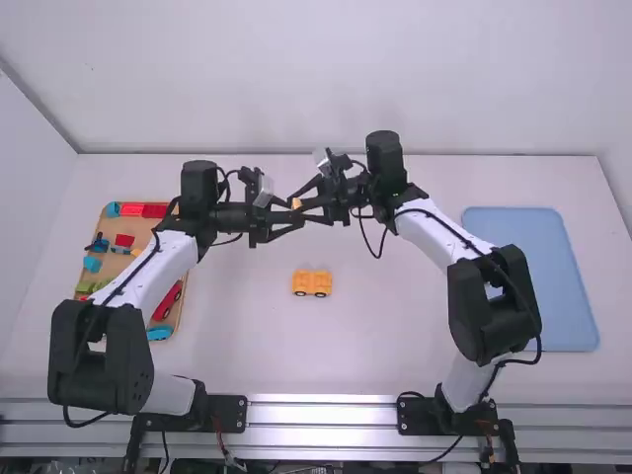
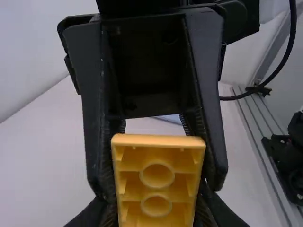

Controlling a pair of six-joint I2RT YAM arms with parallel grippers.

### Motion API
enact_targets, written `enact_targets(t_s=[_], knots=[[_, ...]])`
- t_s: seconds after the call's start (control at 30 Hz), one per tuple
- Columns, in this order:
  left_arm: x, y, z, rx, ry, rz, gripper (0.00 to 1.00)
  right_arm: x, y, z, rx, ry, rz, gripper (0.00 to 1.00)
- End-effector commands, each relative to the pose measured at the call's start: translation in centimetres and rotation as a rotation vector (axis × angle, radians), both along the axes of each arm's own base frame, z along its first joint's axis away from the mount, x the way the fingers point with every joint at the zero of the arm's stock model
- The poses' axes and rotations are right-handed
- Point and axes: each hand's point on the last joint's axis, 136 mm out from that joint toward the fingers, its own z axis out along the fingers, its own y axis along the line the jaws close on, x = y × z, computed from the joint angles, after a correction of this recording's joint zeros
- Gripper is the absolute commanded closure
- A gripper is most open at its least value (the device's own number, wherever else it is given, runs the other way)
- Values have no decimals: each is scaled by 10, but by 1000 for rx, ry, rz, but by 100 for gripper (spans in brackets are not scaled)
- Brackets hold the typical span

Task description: Assemble lego blocks to make yellow taxi

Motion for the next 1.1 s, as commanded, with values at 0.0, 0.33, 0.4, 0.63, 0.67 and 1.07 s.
enact_targets(t_s=[0.0, 0.33, 0.4, 0.63, 0.67, 1.07], knots=[[-13, -5, 11, -35, -43, -67, 98, 2, 1, -6, -9, 13, -10, 65], [-9, -5, 20, -55, -30, -56, 82, 2, 1, -6, -3, -13, -11, 74], [-9, -5, 20, -56, -29, -55, 41, 7, 2, -7, -12, -24, -40, 74], [-8, -5, 19, -55, 1, -46, 1, 61, -4, -20, -114, -47, -341, 80], [-8, -4, 18, -53, 8, -43, 1, 72, -9, -20, -134, -39, -405, 80], [44, 22, -28, 155, 72, 328, 1, 101, -111, -86, -709, 108, -993, 86]])
